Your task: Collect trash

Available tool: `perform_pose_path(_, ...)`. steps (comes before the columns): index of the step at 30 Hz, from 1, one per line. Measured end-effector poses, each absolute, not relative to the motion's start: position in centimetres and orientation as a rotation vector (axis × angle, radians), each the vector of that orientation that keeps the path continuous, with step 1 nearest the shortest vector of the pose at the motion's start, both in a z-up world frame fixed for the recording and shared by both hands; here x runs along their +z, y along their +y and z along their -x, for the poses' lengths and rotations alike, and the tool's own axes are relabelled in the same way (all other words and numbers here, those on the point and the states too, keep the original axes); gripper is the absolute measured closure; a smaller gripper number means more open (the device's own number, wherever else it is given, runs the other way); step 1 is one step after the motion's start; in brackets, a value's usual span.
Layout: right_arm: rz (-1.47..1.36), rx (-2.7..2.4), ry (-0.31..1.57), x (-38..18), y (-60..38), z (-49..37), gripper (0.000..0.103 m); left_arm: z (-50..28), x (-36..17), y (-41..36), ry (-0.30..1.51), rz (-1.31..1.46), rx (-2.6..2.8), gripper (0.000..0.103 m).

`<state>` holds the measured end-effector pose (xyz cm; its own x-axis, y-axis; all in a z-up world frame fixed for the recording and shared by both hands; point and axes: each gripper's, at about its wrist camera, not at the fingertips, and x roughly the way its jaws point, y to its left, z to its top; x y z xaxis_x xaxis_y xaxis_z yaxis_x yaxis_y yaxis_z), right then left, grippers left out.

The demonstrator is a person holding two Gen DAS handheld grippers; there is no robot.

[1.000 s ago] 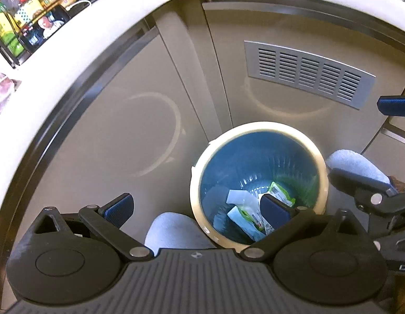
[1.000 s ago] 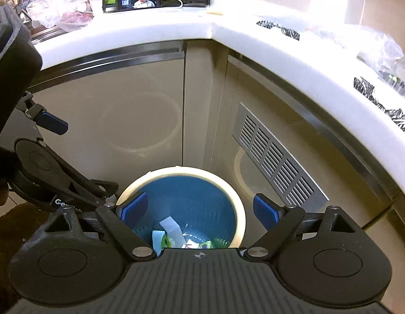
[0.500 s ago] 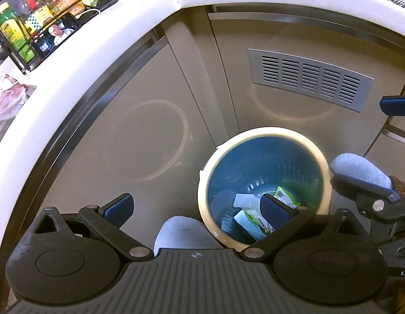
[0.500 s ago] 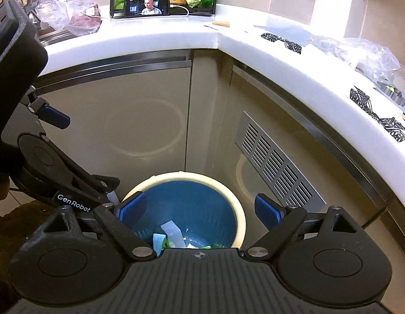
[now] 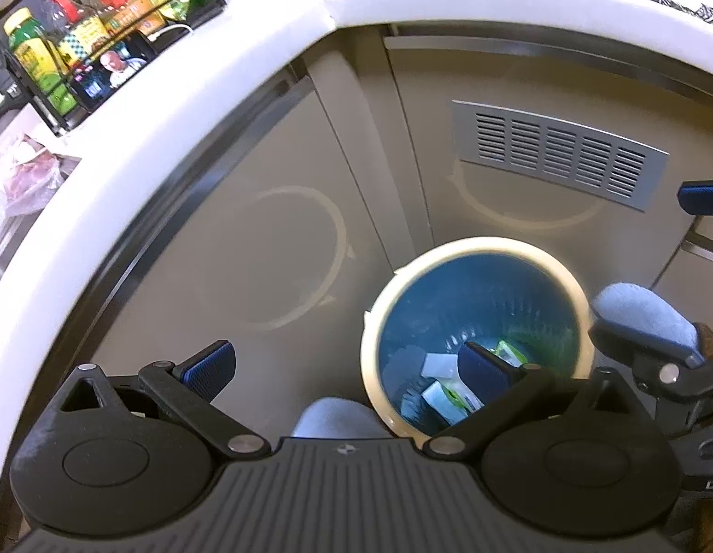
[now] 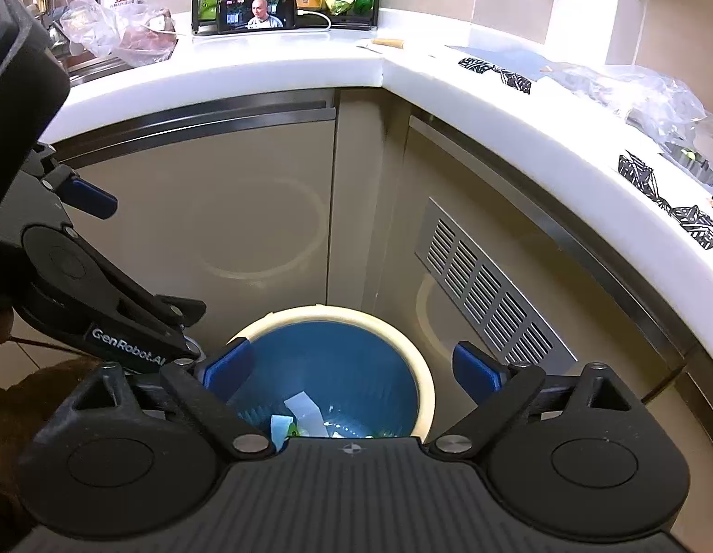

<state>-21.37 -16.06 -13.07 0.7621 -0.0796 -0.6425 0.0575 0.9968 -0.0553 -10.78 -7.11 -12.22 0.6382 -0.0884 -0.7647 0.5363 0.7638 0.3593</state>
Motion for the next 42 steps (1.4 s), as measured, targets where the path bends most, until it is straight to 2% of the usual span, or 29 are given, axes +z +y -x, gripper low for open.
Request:
perform_pose_path(12,0.023,-0.098,0.580,-11.6,-16.9,22.8,0.004,9.8,-10.4,-6.7,0.806,-0.561,-0.369,0.000)
perform_pose_path(22,0.035,-0.176,0.427,-8.2,-20.3,23.7,0.002,8.9,-8.4,-6.8,0.787,-0.529,-0.323,0.000)
perform_pose_path(31,0.063,-0.352,0.224,-4.6,-26.3,23.6,0.000,8.0,-8.4,-7.3,0.812,-0.549,-0.288,0.000)
perform_pose_path(42,0.042,-0.615,0.171,-1.6,-37.1,19.0,0.000,7.8,-8.4,-8.7,0.793,-0.594,-0.276,0.000)
